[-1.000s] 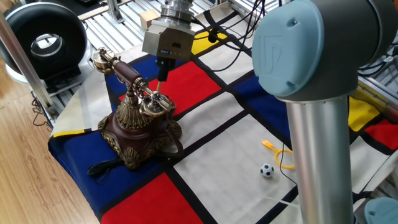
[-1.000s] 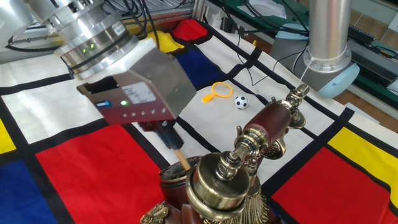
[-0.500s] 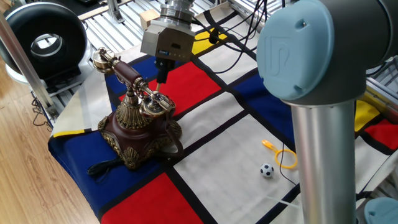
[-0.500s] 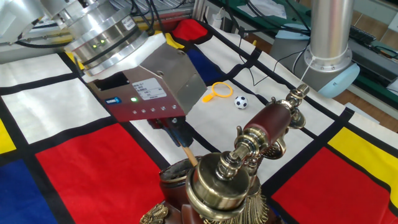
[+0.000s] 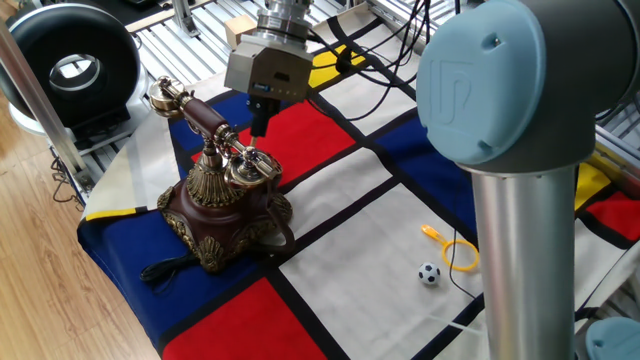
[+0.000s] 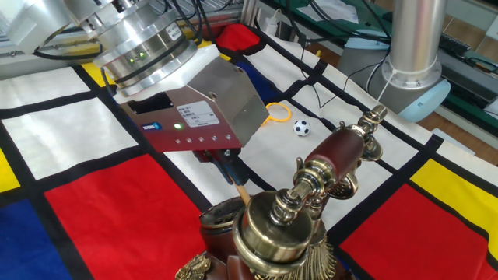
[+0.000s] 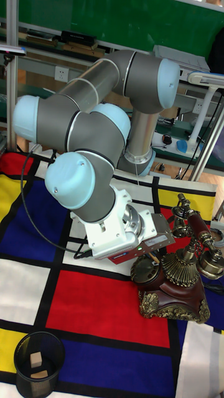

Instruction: Dial a number on an old rotary phone

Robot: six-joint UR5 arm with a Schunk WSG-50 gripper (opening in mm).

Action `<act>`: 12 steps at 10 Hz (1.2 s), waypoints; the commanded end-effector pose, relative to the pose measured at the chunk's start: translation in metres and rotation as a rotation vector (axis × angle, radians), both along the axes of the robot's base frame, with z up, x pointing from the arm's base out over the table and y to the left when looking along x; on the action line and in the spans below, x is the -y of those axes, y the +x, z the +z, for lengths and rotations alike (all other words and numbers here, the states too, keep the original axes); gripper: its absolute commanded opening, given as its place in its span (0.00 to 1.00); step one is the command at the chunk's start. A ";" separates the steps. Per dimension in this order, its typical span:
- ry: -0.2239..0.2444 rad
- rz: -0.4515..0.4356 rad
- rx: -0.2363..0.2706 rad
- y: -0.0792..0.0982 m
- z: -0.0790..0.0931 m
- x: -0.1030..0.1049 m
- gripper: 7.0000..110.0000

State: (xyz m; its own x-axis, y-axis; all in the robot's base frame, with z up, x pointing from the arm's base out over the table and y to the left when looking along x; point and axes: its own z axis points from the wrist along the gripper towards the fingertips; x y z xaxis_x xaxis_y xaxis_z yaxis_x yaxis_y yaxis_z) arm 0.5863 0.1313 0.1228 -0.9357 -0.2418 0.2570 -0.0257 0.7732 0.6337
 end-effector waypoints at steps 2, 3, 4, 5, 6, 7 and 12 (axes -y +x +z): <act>0.001 0.027 0.015 -0.004 0.003 0.009 0.00; 0.003 0.030 0.023 -0.004 0.003 0.008 0.00; 0.003 0.049 0.038 -0.005 0.001 0.008 0.00; 0.005 0.056 0.045 -0.006 0.000 0.006 0.00; 0.002 0.065 0.053 -0.005 -0.001 0.007 0.00; -0.006 0.073 0.061 -0.005 -0.003 0.010 0.00; -0.012 0.198 0.166 -0.001 -0.002 0.014 0.00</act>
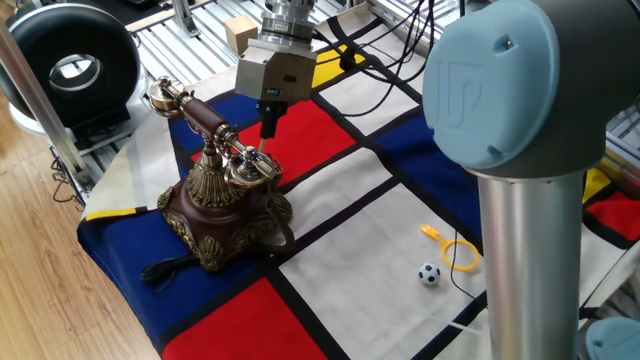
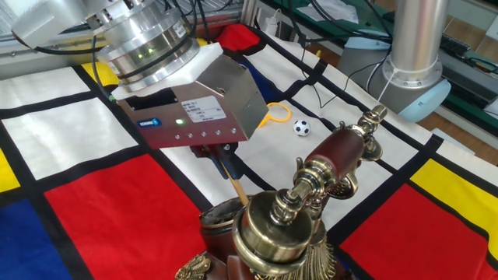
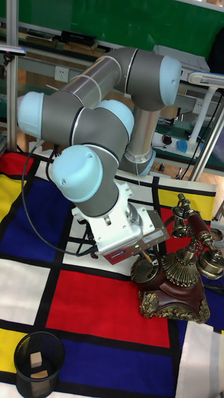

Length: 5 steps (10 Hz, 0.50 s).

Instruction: Dial a number on an old rotary phone

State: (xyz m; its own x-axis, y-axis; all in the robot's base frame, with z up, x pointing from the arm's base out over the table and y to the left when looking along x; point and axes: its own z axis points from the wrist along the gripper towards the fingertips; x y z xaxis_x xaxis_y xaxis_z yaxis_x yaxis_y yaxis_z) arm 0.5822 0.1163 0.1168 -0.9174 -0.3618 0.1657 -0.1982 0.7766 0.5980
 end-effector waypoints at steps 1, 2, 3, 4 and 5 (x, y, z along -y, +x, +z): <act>0.021 0.114 0.087 0.002 0.004 0.002 0.00; 0.032 0.153 0.111 0.000 0.006 0.002 0.00; 0.043 0.176 0.126 -0.002 0.009 0.001 0.00; 0.044 0.202 0.139 -0.004 0.010 0.001 0.00; 0.047 0.220 0.155 -0.005 0.012 -0.001 0.00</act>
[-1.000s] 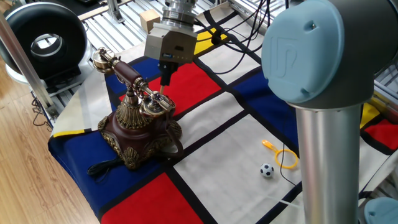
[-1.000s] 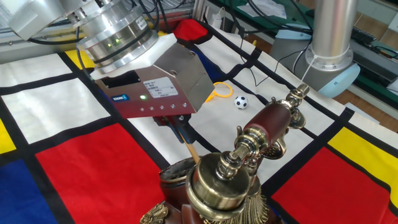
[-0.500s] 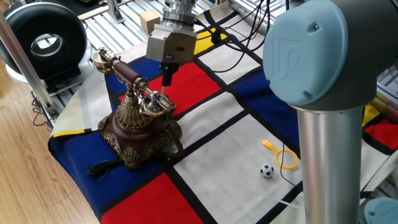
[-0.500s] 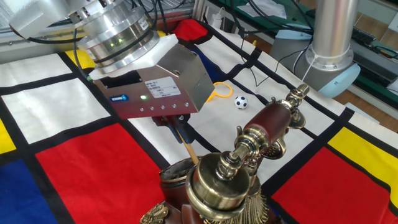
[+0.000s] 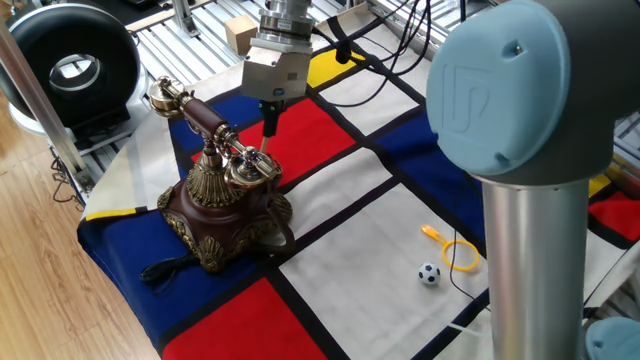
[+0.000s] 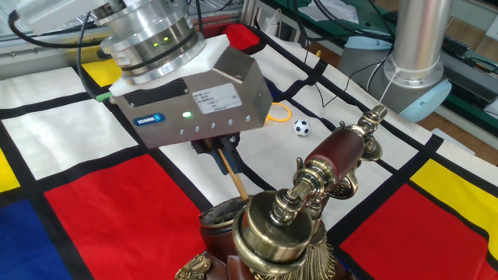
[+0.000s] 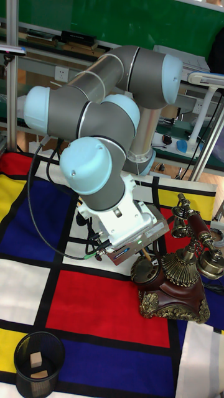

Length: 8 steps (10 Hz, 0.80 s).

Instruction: Dial a number on an old rotary phone

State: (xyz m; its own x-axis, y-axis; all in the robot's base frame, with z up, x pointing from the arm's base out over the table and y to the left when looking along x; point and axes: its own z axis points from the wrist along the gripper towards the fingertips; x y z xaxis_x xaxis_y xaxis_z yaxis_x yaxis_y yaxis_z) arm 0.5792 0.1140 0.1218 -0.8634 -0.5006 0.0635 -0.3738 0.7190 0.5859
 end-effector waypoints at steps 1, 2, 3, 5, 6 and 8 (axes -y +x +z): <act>0.008 0.080 0.072 0.000 0.008 -0.002 0.00; -0.005 0.098 0.094 0.004 0.007 -0.002 0.00; -0.029 0.110 0.111 0.007 0.006 -0.003 0.00; -0.037 0.090 0.117 0.010 0.005 -0.023 0.00; -0.046 0.100 0.122 0.010 0.003 -0.022 0.00; -0.062 0.107 0.122 0.009 0.001 -0.018 0.00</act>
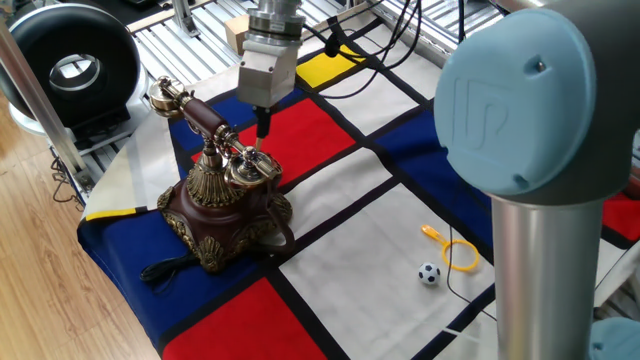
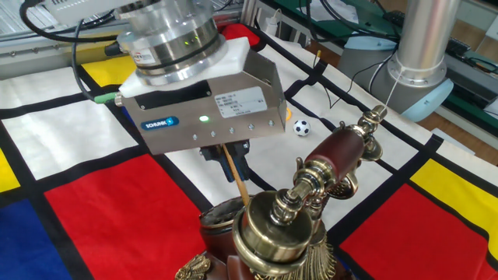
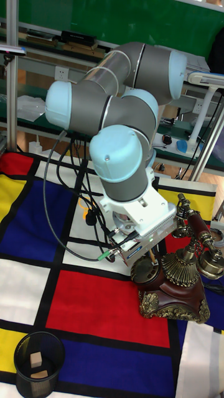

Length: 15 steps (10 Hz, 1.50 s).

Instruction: Dial a number on an old rotary phone

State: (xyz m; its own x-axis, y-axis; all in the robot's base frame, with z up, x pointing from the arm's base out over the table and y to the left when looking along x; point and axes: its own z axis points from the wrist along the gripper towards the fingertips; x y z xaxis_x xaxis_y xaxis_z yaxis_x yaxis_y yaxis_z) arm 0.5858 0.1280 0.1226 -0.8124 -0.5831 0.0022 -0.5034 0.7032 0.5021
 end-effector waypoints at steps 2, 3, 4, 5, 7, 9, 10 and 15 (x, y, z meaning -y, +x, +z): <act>-0.006 0.004 0.014 0.003 0.001 -0.006 0.00; -0.003 0.004 0.014 0.003 0.001 -0.006 0.00; -0.003 0.003 0.016 0.004 0.000 -0.006 0.00; 0.014 0.003 0.016 0.006 0.001 -0.008 0.00; 0.032 0.000 0.019 0.013 -0.001 -0.012 0.00; 0.040 -0.002 0.024 0.018 -0.005 -0.012 0.00; 0.045 -0.001 0.026 0.019 -0.005 -0.009 0.00; 0.062 -0.011 0.040 0.024 -0.007 -0.004 0.00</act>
State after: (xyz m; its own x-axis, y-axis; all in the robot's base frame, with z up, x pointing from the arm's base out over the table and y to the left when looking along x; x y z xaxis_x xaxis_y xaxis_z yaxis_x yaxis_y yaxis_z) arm 0.6046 0.1260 0.1150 -0.8078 -0.5876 -0.0462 -0.5227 0.6779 0.5170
